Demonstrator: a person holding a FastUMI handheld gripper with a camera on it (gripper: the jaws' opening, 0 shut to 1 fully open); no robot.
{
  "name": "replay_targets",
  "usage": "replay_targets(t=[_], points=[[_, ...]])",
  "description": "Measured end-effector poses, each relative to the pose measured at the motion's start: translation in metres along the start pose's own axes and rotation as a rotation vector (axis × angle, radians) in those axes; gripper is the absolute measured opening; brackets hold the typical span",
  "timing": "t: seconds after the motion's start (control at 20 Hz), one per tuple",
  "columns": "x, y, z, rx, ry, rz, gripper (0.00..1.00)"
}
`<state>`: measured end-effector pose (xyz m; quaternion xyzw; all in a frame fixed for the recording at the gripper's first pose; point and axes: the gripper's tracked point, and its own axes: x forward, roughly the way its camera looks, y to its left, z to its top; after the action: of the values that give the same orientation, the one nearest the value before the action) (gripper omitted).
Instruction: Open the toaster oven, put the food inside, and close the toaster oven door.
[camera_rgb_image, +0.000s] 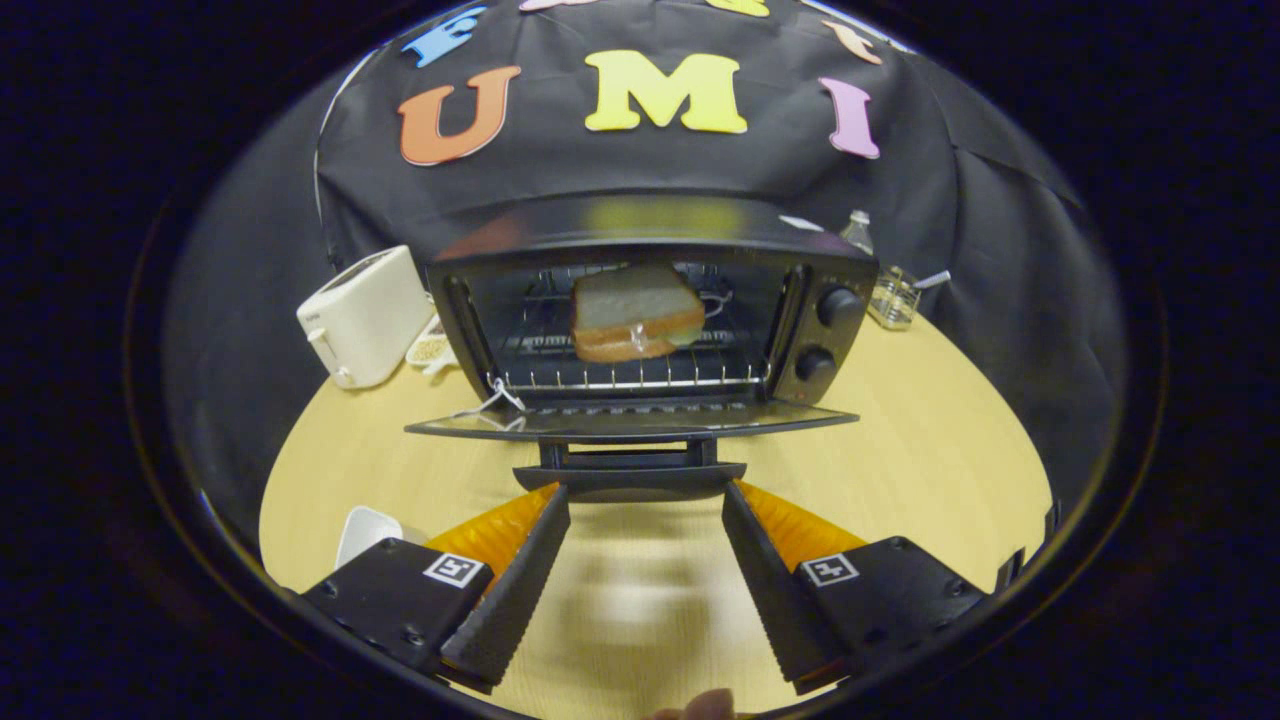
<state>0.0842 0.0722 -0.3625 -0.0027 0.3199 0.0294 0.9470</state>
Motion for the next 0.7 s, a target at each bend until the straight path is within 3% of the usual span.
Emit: replay_targets(t=[0.3,0.7], points=[[-0.041,0.003,0.105,0.008,-0.190,0.012,1.00],[-0.160,0.003,0.218,0.062,-0.417,0.036,1.00]])
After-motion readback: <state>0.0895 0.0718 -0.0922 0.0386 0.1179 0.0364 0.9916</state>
